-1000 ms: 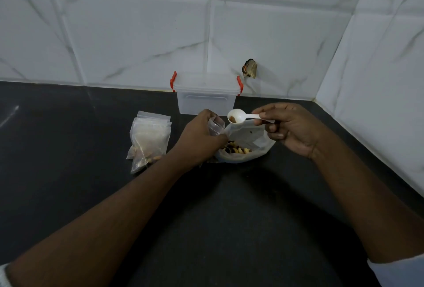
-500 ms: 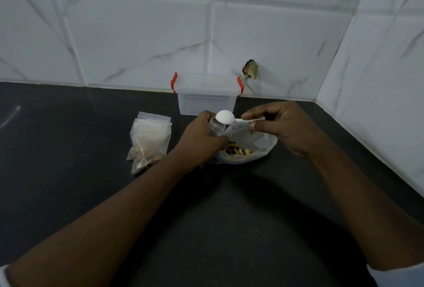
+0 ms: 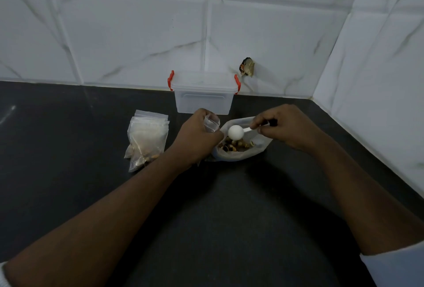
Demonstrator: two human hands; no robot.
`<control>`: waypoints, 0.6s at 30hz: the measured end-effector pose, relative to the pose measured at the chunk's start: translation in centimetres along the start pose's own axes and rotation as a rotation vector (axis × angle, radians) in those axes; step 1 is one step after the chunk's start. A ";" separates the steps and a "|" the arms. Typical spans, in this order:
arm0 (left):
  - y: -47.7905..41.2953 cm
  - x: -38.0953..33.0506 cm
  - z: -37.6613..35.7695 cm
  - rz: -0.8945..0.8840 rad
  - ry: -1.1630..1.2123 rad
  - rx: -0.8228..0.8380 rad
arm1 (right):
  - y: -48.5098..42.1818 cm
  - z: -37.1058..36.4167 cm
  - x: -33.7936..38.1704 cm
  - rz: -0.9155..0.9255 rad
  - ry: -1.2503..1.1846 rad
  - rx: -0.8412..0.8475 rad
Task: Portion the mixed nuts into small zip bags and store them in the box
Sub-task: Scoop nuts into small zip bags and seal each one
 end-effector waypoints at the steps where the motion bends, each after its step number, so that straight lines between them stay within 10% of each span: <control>1: 0.0 0.1 0.0 0.002 0.000 0.000 | 0.1 0.0 0.0 0.000 -0.014 0.001; 18: 0.2 -0.3 -0.3 0.043 -0.064 0.032 | 0.5 0.7 0.5 -0.122 -0.018 0.007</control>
Point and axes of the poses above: each hand's wrist, its own y-axis away from the middle knuckle, its own z-axis out of the back of the hand, x = y × z, the point moved 9 cm from there along -y, towards the middle knuckle, and after that the axes turned 12 degrees about x, right-handed, at the moved point
